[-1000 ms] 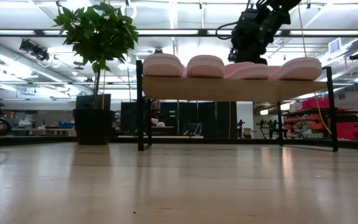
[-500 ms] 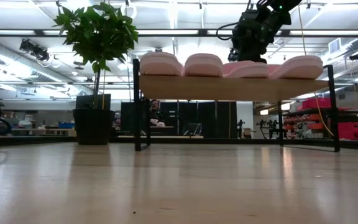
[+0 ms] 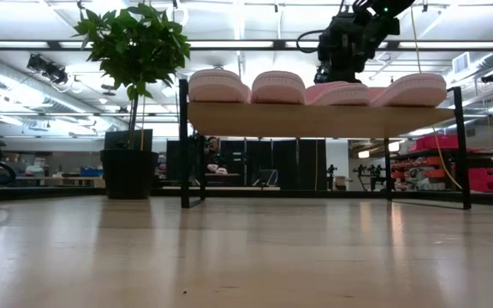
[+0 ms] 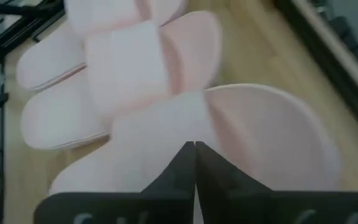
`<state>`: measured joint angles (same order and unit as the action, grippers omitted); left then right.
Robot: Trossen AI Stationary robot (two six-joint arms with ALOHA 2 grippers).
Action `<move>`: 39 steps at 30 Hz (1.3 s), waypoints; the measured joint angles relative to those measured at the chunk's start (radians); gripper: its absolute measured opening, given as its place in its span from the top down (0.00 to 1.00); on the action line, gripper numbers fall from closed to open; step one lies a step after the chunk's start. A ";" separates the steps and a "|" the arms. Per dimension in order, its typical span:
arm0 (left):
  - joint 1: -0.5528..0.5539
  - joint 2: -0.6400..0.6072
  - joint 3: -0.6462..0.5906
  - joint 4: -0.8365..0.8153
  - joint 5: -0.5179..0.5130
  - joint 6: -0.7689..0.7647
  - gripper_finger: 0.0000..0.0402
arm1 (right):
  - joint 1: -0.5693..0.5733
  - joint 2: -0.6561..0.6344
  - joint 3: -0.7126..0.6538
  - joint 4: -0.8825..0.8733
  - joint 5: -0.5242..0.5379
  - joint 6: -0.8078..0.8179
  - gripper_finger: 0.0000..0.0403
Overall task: Pick and place slides into the shelf
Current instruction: Put the pink slide on the shelf
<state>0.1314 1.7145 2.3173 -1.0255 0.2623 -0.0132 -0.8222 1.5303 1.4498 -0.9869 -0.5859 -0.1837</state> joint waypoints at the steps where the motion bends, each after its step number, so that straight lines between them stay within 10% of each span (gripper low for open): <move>1: 0.000 0.000 0.000 -0.003 0.000 0.000 0.95 | -0.003 0.000 0.000 0.007 0.002 0.003 0.95; 8: 0.000 0.000 0.000 -0.027 0.000 -0.001 0.94 | 0.039 -0.008 0.000 -0.050 0.008 -0.028 0.84; 24: 0.000 0.000 0.000 -0.027 0.000 0.001 0.94 | 0.498 -0.117 0.000 -0.049 0.718 -0.267 0.50; 39: -0.005 0.000 0.000 -0.035 0.000 0.002 0.95 | 0.555 0.023 0.000 -0.009 0.910 -0.235 0.56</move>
<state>0.1265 1.7149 2.3173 -1.0601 0.2623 -0.0116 -0.2671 1.5529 1.4499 -0.9958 0.3245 -0.4187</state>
